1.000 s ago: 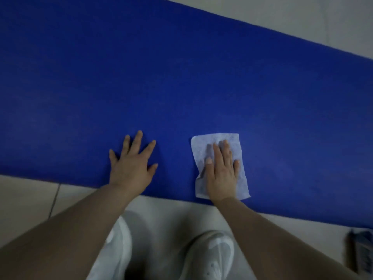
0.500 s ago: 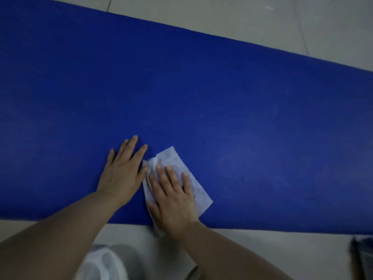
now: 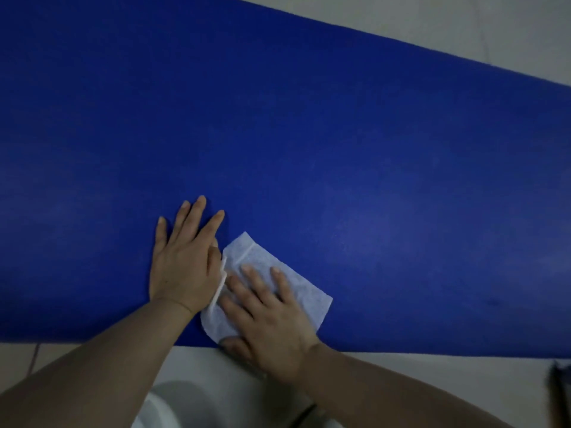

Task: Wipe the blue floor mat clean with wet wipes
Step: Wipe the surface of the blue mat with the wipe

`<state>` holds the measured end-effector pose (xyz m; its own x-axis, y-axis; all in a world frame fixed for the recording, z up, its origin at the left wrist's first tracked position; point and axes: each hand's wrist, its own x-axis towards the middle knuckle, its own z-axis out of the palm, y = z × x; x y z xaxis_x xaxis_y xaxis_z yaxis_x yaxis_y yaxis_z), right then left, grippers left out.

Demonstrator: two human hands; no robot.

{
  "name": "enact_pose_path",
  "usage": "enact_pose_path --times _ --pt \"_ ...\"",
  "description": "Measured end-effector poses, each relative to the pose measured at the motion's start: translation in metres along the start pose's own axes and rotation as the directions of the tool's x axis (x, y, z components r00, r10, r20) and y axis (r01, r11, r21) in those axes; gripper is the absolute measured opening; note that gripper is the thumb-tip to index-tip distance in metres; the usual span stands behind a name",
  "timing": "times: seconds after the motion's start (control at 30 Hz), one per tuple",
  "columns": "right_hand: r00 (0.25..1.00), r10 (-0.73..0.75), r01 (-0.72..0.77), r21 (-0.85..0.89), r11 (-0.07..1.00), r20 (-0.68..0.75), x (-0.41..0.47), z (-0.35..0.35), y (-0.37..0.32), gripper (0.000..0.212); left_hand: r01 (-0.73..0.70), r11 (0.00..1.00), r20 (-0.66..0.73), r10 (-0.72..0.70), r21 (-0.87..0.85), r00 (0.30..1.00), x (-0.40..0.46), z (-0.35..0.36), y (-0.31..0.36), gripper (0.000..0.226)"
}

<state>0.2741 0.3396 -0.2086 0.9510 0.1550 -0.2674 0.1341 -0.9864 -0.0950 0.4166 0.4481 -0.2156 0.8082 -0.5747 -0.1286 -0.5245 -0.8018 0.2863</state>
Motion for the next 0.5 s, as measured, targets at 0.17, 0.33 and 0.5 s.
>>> enact_pose_path --times 0.17,0.33,0.5 --pt "0.99 -0.126 0.134 -0.158 0.978 0.06 -0.064 0.005 0.069 0.063 0.001 1.0 -0.021 -0.001 -0.012 1.0 -0.001 0.001 0.001 0.061" --pt "0.998 -0.064 0.062 -0.071 0.996 -0.021 -0.055 0.008 0.043 0.06 -0.002 1.0 -0.039 0.002 0.0 0.999 -0.001 0.003 0.001 0.059" --pt "0.992 -0.122 0.123 -0.04 0.992 0.007 -0.008 0.001 0.017 0.059 -0.018 1.0 -0.031 0.017 -0.008 0.999 0.002 0.005 -0.004 0.059"
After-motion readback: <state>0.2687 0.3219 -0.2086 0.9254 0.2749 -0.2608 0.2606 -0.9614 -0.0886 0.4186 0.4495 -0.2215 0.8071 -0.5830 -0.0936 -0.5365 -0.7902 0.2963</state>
